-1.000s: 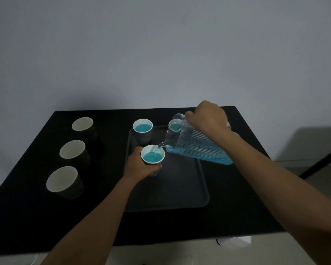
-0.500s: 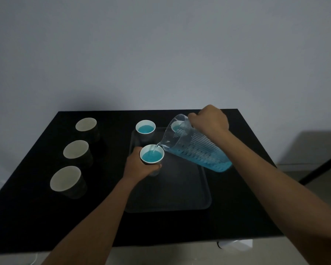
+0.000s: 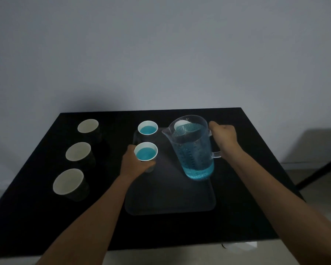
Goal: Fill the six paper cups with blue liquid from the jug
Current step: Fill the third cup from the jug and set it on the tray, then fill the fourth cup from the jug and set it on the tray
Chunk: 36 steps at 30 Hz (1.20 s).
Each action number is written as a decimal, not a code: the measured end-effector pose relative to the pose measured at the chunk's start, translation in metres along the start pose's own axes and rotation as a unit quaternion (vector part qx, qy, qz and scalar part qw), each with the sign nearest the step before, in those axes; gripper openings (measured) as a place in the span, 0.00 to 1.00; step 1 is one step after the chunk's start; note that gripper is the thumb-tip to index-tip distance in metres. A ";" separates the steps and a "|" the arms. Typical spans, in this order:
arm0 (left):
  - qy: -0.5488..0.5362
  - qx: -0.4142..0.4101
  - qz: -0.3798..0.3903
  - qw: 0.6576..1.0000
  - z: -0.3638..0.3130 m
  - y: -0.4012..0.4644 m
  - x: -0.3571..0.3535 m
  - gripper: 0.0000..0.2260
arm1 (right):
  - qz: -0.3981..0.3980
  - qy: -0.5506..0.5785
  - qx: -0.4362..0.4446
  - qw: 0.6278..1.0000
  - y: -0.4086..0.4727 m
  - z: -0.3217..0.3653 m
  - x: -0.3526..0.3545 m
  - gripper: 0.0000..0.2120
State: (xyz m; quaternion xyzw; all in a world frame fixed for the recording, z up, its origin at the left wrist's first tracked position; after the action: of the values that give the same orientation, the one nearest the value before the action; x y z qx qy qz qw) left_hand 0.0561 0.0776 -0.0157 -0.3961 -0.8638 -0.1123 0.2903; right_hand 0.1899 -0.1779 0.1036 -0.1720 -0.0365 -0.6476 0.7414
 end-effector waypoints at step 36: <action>0.047 0.070 -0.336 0.938 0.082 -0.122 0.058 0.24 | 0.146 0.105 -0.029 0.983 -0.034 -0.022 -0.054 0.21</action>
State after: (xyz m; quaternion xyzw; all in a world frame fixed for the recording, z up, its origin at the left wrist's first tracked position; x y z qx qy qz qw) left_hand -0.0990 0.0680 -0.0427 -0.0559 -0.9375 -0.1610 0.3034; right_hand 0.1445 -0.1368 0.0748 -0.1281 0.0854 -0.5479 0.8223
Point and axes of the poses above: each hand's wrist, its own y-axis towards the middle knuckle, its own x-axis out of the back of the hand, z = x × y, the point moved 5 cm from there along y, towards the middle knuckle, and after that the axes turned 2 degrees about z, right-handed, at the moved point
